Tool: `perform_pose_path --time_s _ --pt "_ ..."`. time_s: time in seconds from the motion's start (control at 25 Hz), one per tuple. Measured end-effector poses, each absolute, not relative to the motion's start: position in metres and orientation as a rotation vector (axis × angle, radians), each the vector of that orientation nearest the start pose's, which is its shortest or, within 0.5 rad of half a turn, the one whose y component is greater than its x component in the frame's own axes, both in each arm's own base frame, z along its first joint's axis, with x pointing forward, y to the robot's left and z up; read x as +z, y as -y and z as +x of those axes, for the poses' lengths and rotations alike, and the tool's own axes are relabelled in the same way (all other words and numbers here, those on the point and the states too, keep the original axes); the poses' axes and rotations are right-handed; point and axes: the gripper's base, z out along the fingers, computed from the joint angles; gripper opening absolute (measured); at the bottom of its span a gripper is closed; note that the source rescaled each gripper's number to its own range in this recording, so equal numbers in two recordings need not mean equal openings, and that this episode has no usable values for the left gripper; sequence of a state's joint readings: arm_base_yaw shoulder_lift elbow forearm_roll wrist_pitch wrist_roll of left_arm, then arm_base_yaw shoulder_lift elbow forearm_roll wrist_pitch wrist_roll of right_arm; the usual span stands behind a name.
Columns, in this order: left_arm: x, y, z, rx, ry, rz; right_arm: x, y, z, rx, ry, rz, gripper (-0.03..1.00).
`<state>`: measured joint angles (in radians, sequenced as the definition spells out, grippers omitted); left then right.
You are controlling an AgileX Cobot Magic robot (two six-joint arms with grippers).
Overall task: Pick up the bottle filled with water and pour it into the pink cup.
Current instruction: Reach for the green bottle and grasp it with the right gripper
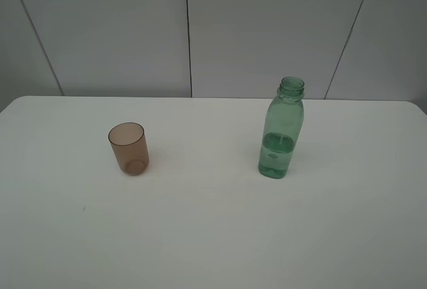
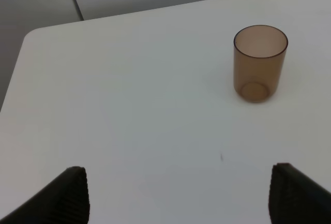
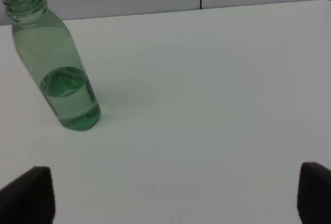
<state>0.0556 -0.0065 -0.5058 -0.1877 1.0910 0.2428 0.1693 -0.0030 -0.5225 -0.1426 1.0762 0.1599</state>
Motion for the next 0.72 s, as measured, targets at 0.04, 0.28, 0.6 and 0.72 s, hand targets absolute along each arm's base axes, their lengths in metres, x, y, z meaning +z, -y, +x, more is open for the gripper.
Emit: perform_pose_path --time_s 0.04,0.28,0.6,0.72 --pt "0.278 0.016 -0.008 -0.04 -2.038 0.205 0.286 0.013 -0.006 0.036 -2.034 0.0 1.0" --pt "0.278 0.016 -0.008 -0.04 -2.038 0.205 0.313 0.009 0.015 0.003 -2.102 -0.047 1.0" --pt "0.278 0.016 -0.008 -0.04 -2.038 0.205 0.328 -0.006 0.064 0.023 -2.166 -0.195 1.0" --pt "0.278 0.016 -0.008 -0.04 -2.038 0.205 0.325 -0.012 0.084 0.044 -2.203 -0.221 1.0"
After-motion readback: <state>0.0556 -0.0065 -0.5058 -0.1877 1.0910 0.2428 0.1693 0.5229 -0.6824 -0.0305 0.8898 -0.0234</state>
